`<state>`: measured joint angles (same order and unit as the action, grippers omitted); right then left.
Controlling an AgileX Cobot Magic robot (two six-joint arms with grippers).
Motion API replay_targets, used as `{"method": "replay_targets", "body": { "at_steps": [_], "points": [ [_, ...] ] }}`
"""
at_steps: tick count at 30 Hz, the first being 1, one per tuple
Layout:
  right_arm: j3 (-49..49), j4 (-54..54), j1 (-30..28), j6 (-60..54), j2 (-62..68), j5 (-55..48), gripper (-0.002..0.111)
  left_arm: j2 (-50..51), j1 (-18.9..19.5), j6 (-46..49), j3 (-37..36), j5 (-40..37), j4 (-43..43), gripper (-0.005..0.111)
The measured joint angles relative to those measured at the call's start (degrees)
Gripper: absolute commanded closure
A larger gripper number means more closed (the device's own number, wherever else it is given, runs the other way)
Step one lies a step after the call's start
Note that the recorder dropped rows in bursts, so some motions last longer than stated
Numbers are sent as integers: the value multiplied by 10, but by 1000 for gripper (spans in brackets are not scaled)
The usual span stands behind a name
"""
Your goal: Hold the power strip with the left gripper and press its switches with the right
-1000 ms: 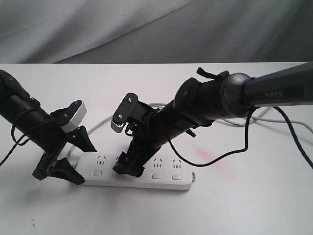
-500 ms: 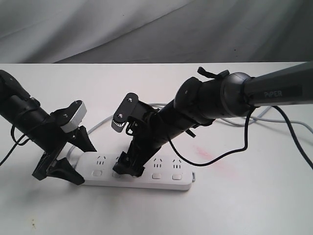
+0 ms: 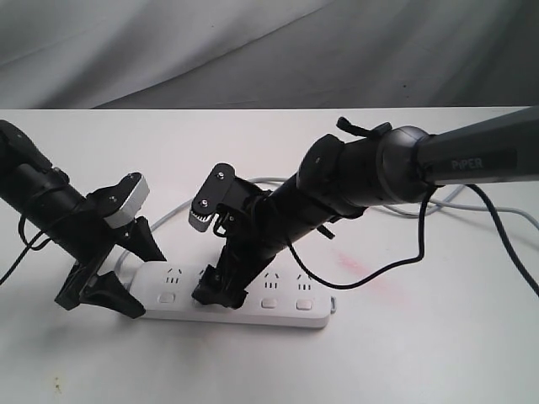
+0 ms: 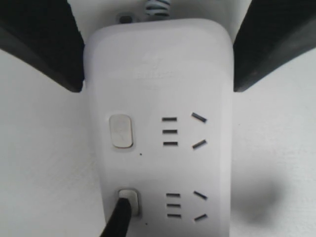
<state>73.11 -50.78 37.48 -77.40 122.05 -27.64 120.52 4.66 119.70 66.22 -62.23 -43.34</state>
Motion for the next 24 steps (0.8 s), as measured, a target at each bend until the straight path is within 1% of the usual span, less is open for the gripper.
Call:
{"method": "replay_targets", "body": {
  "at_steps": [11,18,21,24],
  "points": [
    [0,9,7,10,-4,11,14,0,0,0,0,-1,5,52],
    [-16,-9,8,-54,-56,22,14,0,0,0,0,-1,5,52],
    [-16,-10,-7,-63,-94,10,14,0,0,0,0,-1,5,52],
    [-17,-13,-40,-68,-116,-18,14,0,0,0,0,-1,5,52]
  ]
}}
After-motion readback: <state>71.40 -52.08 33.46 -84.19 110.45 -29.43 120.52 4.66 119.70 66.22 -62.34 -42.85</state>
